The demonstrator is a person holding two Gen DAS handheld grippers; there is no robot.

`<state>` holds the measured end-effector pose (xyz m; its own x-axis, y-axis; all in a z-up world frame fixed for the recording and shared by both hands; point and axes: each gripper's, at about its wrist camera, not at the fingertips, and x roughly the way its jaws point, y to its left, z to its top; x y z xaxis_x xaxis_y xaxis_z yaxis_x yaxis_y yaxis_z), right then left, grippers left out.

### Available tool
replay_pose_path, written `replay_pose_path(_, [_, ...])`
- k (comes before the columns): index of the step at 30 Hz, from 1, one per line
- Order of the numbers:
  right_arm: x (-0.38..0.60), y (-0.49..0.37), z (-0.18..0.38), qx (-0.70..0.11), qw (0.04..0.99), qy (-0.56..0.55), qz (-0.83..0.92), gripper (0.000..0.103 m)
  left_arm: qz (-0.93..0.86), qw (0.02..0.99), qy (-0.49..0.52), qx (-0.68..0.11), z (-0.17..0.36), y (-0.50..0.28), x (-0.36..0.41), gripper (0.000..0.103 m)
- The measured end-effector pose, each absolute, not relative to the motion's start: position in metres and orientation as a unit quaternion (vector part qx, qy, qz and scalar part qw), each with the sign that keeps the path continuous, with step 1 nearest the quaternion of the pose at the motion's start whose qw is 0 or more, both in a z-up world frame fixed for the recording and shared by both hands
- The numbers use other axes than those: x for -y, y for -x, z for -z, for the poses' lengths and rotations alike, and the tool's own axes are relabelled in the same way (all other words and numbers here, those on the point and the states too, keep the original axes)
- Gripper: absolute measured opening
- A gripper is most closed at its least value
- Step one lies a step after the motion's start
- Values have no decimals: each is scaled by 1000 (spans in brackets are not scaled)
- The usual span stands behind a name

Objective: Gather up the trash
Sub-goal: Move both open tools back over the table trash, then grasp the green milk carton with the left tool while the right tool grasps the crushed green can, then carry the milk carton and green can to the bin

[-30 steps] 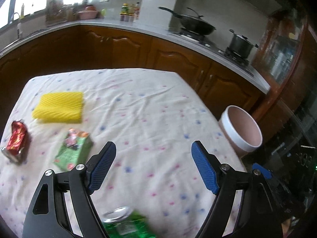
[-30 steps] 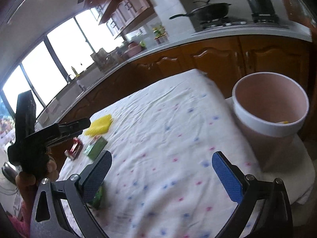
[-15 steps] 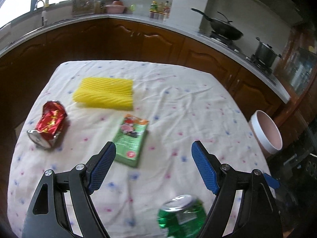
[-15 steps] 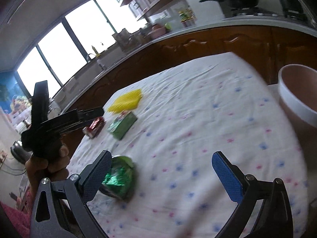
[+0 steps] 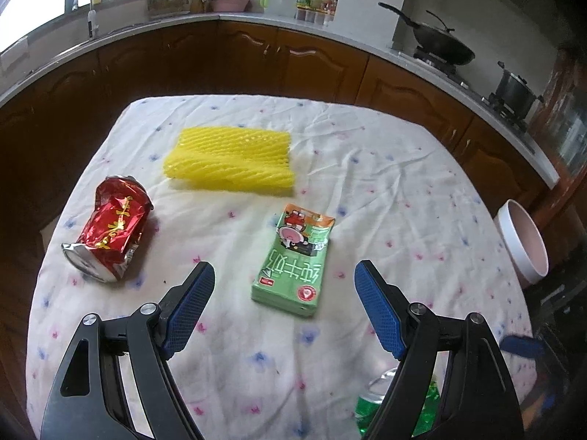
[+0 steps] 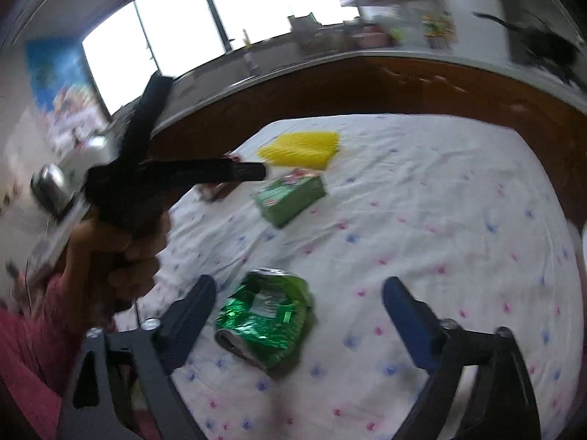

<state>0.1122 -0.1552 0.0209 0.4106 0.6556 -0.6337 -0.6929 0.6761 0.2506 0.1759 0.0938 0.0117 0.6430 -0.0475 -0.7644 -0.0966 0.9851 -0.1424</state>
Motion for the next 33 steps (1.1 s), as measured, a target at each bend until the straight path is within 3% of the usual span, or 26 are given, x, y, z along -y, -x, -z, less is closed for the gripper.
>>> replay_pose_path(9, [104,-74,-2,-353,766,168,-511,63,-5,894,67,-443,8,-199,-92,80])
replay_pose_path(11, [98,-72,9,-364,759,191,-505,44,-4,893,62,-446,11,-204,-91,80])
replay_pose_path(14, [97,-74,18,-369,758,198,-500,35,4,890,52,-453,17,-210,-88,80])
replay_pose_path(16, [100,-76,19,-369,758,193,-501,27,8,888,45,-457,21,-212,-86,75])
replay_pose_path(18, [103,-77,18,-366,762,195,-498,24,19,884,38,-466,28,-213,-81,50])
replay_pose_path(20, [108,-78,15,-365,765,187,-497,11,21,886,32,-463,30,-212,-78,49])
replay_pose_path(33, [185,-123,7,-381,848,56,-365,11,81,896,44,-434,7,-201,-38,48])
